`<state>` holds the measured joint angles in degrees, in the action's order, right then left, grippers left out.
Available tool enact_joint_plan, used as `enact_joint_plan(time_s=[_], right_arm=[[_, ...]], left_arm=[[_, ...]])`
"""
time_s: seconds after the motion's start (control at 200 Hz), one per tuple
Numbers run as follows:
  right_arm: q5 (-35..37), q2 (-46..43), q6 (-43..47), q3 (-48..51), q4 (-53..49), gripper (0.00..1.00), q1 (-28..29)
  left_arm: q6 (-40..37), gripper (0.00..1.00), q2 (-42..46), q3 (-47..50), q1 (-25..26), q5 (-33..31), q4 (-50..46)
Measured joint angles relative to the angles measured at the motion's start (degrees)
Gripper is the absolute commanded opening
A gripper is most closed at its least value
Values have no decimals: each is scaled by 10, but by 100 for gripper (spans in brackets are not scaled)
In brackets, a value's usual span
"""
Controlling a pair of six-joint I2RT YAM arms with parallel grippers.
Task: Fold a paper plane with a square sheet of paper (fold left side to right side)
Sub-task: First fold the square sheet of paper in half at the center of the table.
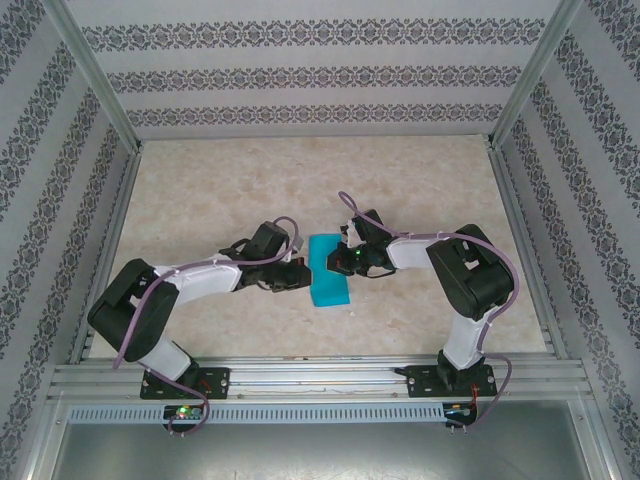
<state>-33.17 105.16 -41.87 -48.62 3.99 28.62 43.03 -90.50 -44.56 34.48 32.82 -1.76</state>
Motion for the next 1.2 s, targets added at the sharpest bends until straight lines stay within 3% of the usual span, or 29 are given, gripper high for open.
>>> enact_joint_plan(time_s=[0.44,1.199], right_arm=[[1,0,0,0,-1,0,0],[0,0,1,0,-3,0,1]], left_arm=[[-5,6,-119,-38,1,28,30],[-10,7,-55,62,30,23,78]])
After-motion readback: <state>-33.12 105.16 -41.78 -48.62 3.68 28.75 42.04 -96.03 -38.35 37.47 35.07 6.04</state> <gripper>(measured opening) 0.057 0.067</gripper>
